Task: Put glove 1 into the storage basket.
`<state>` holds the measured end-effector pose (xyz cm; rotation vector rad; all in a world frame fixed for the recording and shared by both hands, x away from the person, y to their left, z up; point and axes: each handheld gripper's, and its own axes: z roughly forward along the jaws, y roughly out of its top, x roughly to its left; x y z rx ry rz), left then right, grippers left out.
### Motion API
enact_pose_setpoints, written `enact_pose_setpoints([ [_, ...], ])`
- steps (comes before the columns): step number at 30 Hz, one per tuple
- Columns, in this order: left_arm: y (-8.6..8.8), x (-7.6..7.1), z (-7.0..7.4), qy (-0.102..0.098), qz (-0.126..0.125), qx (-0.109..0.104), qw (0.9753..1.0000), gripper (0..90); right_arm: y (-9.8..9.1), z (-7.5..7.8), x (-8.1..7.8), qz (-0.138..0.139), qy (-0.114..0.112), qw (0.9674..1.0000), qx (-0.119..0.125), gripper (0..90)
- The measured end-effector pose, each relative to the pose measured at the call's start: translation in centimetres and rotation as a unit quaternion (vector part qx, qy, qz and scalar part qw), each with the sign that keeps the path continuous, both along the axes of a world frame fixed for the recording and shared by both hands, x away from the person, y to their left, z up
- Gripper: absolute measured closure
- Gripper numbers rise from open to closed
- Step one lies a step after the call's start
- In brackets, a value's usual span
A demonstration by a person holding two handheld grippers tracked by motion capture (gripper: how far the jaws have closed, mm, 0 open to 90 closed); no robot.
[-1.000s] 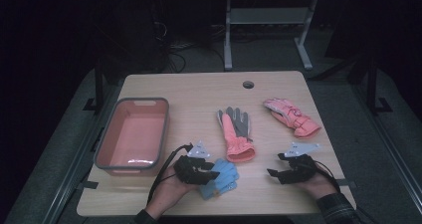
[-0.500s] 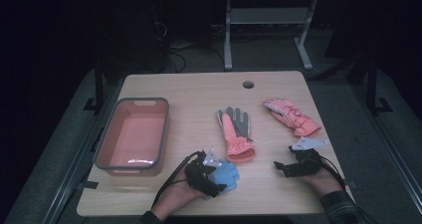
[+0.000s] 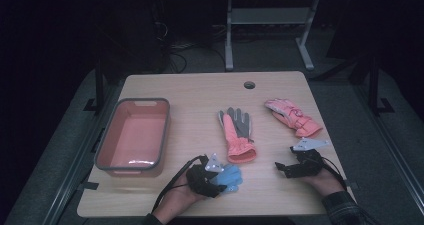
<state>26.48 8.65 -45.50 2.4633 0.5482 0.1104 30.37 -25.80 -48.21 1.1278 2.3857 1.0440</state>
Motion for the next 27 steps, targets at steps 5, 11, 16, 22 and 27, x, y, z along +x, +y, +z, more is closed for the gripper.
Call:
enact_pose_setpoints([
  [5, -0.1, -0.1, 0.1, 0.011, -0.006, -0.005, 0.9999, 67.9, 0.0, 0.0, 0.0, -0.002, 0.001, 1.0000, 0.000, 12.6],
  [11, 0.1, 0.2, 0.2, 0.028, -0.009, -0.011, 0.9995, 73.2, 0.1, 0.0, 0.0, -0.002, 0.001, 1.0000, 0.000, 12.6],
  [16, 0.8, 0.7, 0.6, 0.043, -0.001, -0.032, 0.9986, 74.1, 0.0, 0.0, 0.0, -0.002, 0.001, 1.0000, 0.000, 12.6],
  [22, 1.9, 1.2, 1.5, 0.050, 0.012, -0.054, 0.9972, 74.1, 0.0, 0.0, 0.0, -0.002, 0.001, 1.0000, 0.000, 12.6],
  [27, 2.8, 1.6, 2.5, 0.054, 0.020, -0.072, 0.9957, 74.0, 0.0, 0.0, 0.0, -0.002, 0.001, 1.0000, 0.000, 12.6],
])
